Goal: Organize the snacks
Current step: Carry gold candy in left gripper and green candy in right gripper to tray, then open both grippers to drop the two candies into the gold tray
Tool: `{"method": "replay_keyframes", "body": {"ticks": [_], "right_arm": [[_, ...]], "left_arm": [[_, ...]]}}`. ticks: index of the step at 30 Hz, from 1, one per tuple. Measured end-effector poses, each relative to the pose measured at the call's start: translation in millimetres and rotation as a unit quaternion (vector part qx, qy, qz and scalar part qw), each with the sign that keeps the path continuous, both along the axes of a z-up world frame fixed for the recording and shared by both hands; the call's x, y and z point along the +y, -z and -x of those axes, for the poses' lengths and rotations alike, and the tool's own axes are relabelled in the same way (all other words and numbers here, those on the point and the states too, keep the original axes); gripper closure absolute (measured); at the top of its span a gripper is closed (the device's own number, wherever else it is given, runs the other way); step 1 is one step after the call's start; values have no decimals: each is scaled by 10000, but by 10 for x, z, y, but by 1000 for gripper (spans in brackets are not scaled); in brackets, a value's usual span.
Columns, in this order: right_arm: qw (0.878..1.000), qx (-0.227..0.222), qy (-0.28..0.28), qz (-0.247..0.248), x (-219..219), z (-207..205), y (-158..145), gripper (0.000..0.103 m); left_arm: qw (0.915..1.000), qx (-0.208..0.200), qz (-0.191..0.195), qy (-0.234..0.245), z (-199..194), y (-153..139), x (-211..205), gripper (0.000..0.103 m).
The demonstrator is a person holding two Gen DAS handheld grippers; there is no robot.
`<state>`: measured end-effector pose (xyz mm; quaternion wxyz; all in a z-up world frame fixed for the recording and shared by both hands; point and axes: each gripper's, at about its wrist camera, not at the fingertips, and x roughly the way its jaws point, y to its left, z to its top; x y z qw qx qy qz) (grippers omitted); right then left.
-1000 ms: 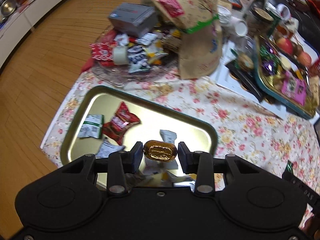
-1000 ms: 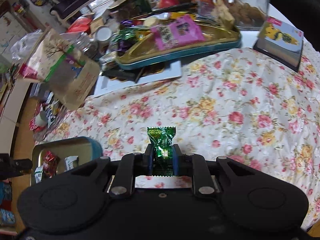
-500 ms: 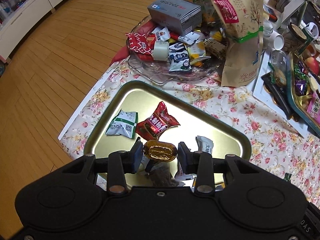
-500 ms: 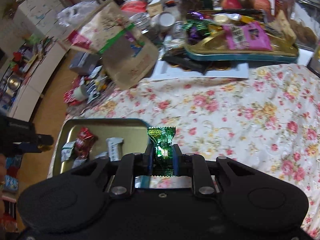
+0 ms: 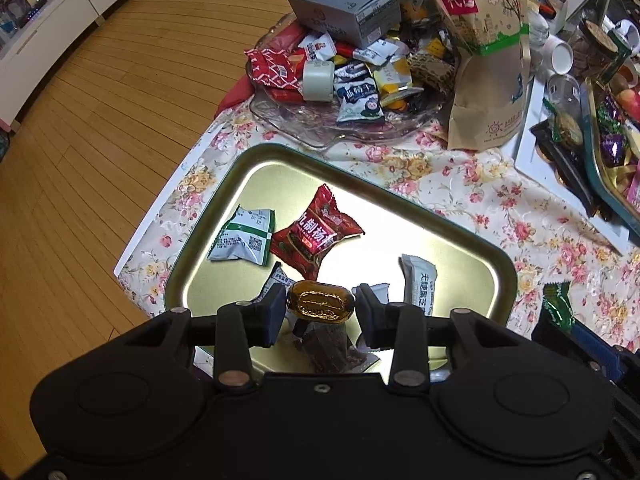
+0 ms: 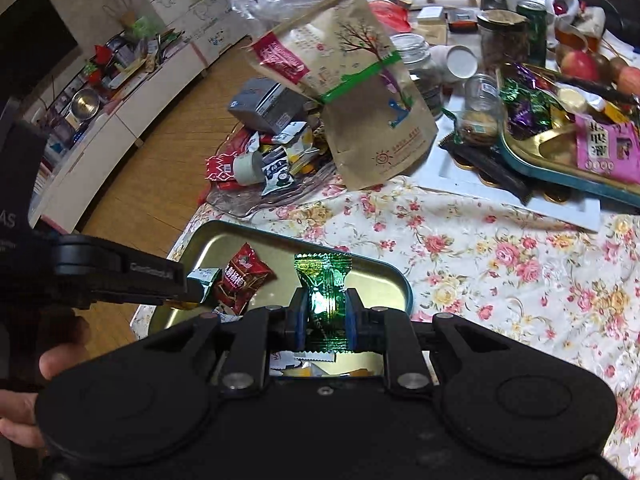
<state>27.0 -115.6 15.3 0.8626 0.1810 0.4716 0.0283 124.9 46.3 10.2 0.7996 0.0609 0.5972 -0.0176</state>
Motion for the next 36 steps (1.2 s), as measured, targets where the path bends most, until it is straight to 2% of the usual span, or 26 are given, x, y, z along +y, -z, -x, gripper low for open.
{"method": "replay_keyframes", "body": {"ticks": [7, 16, 25, 26, 27, 29, 36], "right_arm": [[9995, -7, -246, 174, 78, -17, 51, 82], [9997, -61, -193, 132, 49, -49, 54, 82], [9996, -168, -215, 41, 75, -84, 64, 80], [9995, -225, -225, 21, 77, -82, 56, 78], [9992, -310, -237, -6, 81, -75, 43, 68], [9988, -433, -243, -40, 85, -63, 15, 58], [9982, -587, 22, 153, 52, -12, -13, 50]], "left_arm": [[9995, 289, 159, -25, -1, 91, -6, 57], [9990, 87, 438, -61, -2, -31, 54, 56], [9997, 15, 224, -44, 22, -1, 29, 56], [9998, -5, 217, -36, 27, -2, 28, 56], [9998, -22, 210, -25, 30, -6, 27, 56], [9998, -65, 193, 1, 38, -17, 23, 56], [9996, -243, 115, 66, 80, -35, 9, 56]]}}
